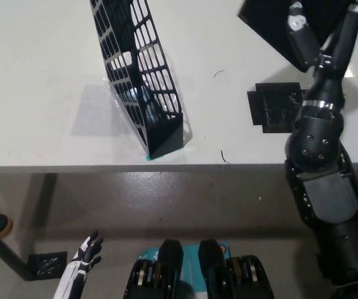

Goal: A notebook is kept standing on the table on the right hand side and a black shelf is kept on the left hand side and the robot uses its right hand to grab the notebook and places it in the shelf

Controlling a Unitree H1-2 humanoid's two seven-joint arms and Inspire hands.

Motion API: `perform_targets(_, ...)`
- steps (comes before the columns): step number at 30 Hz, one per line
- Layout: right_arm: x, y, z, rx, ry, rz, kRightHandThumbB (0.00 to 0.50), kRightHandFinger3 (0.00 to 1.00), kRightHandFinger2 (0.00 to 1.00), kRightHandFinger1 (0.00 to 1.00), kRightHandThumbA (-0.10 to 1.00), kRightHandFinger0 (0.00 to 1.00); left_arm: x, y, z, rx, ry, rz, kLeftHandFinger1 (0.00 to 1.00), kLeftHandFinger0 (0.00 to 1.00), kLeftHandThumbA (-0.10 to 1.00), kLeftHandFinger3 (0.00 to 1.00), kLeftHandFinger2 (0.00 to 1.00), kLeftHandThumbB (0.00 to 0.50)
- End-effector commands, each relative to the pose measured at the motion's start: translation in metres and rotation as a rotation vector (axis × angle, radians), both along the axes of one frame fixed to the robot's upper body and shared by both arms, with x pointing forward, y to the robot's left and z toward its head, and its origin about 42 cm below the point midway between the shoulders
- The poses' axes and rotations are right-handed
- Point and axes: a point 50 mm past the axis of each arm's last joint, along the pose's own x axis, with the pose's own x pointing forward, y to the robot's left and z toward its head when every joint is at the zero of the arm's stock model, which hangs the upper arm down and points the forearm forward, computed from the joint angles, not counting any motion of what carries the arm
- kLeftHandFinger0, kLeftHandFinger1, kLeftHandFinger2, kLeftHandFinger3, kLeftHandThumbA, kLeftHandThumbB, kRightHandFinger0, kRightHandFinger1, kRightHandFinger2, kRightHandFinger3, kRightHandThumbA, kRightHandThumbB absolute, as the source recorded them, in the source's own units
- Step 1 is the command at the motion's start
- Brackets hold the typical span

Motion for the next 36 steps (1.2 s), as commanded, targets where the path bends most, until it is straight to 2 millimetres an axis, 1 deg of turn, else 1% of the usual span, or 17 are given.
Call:
perform_targets(1, -0.064, 0.081, 0.138, -0.211, -0.480, 0.115, 0.097, 0.80, 0.66, 0.17, -0.10, 0.00, 0.003, 0.003, 0.011, 0.016, -0.062, -0.022, 1.00, 1.00, 1.00, 1.00, 1.00, 0.058)
perform_targets(4, -0.065, 0.096, 0.144, -0.203, -0.488, 0.146, 0.089, 0.81, 0.67, 0.15, -0.10, 0.00, 0.003, 0.004, 0.011, 0.022, -0.060, -0.025, 1.00, 1.00, 1.00, 1.00, 1.00, 0.063)
perform_targets(6, -0.063, 0.105, 0.146, -0.204, -0.487, 0.156, 0.093, 0.80, 0.68, 0.15, -0.10, 0.00, 0.004, 0.004, 0.011, 0.019, -0.060, -0.023, 1.00, 1.00, 1.00, 1.00, 1.00, 0.055)
perform_targets(11, -0.056, 0.121, 0.146, -0.206, -0.467, 0.163, 0.090, 0.79, 0.67, 0.14, -0.10, 0.00, 0.003, 0.004, 0.011, 0.011, -0.062, -0.023, 1.00, 1.00, 1.00, 1.00, 1.00, 0.059)
perform_targets(13, -0.052, 0.128, 0.144, -0.207, -0.430, 0.155, 0.092, 0.78, 0.67, 0.15, -0.10, 0.00, 0.003, 0.004, 0.010, 0.015, -0.061, -0.025, 1.00, 1.00, 1.00, 1.00, 1.00, 0.059)
perform_targets(15, -0.046, 0.132, 0.139, -0.212, -0.410, 0.161, 0.091, 0.78, 0.67, 0.15, -0.10, 0.00, 0.003, 0.005, 0.010, 0.012, -0.063, -0.026, 1.00, 1.00, 1.00, 1.00, 1.00, 0.056)
perform_targets(17, -0.040, 0.136, 0.134, -0.220, -0.380, 0.157, 0.092, 0.82, 0.71, 0.18, -0.10, 0.00, 0.003, 0.004, 0.010, 0.010, -0.060, -0.024, 1.00, 1.00, 1.00, 1.00, 1.00, 0.063)
perform_targets(19, -0.036, 0.139, 0.130, -0.220, -0.360, 0.160, 0.092, 0.82, 0.72, 0.20, -0.10, 0.00, 0.002, 0.004, 0.011, 0.013, -0.059, -0.026, 1.00, 1.00, 1.00, 1.00, 1.00, 0.064)
perform_targets(20, -0.029, 0.142, 0.125, -0.224, -0.331, 0.158, 0.090, 0.83, 0.73, 0.22, -0.10, 0.00, 0.002, 0.004, 0.011, 0.018, -0.065, -0.026, 1.00, 1.00, 1.00, 1.00, 1.00, 0.064)
perform_targets(23, -0.017, 0.146, 0.115, -0.226, -0.297, 0.151, 0.091, 0.85, 0.71, 0.21, -0.10, 0.00, 0.002, 0.004, 0.010, 0.015, -0.061, -0.026, 1.00, 1.00, 1.00, 1.00, 1.00, 0.071)
perform_targets(25, -0.009, 0.148, 0.106, -0.233, -0.257, 0.152, 0.088, 0.87, 0.70, 0.24, -0.10, 0.00, 0.001, 0.003, 0.009, 0.010, -0.056, -0.028, 1.00, 1.00, 1.00, 1.00, 1.00, 0.051)
perform_targets(26, -0.003, 0.149, 0.100, -0.238, -0.235, 0.147, 0.089, 0.87, 0.70, 0.24, -0.10, 0.00, 0.000, 0.003, 0.008, 0.008, -0.062, -0.030, 1.00, 1.00, 1.00, 1.00, 1.00, 0.048)
perform_targets(28, 0.003, 0.150, 0.094, -0.244, -0.215, 0.130, 0.096, 0.86, 0.70, 0.25, -0.10, 0.00, 0.000, 0.004, 0.007, 0.002, -0.062, -0.035, 1.00, 1.00, 1.00, 1.00, 1.00, 0.045)
perform_targets(30, 0.011, 0.150, 0.087, -0.265, -0.196, 0.102, 0.091, 0.86, 0.70, 0.25, -0.10, 0.00, 0.000, 0.005, 0.008, -0.005, -0.060, -0.040, 1.00, 1.00, 1.00, 1.00, 1.00, 0.048)
perform_targets(33, 0.020, 0.151, 0.078, -0.272, -0.194, 0.096, 0.073, 0.84, 0.67, 0.23, -0.10, 0.00, -0.001, 0.005, 0.007, -0.021, -0.051, -0.038, 1.00, 1.00, 1.00, 1.00, 1.00, 0.084)
perform_targets(35, 0.024, 0.150, 0.075, -0.278, -0.189, 0.091, 0.075, 0.84, 0.67, 0.23, -0.10, 0.00, -0.002, 0.005, 0.007, -0.025, -0.055, -0.044, 1.00, 1.00, 1.00, 1.00, 1.00, 0.087)
perform_targets(36, 0.025, 0.151, 0.074, -0.281, -0.189, 0.087, 0.077, 0.84, 0.67, 0.23, -0.10, 0.00, -0.002, 0.005, 0.007, -0.026, -0.055, -0.044, 1.00, 1.00, 1.00, 1.00, 1.00, 0.097)
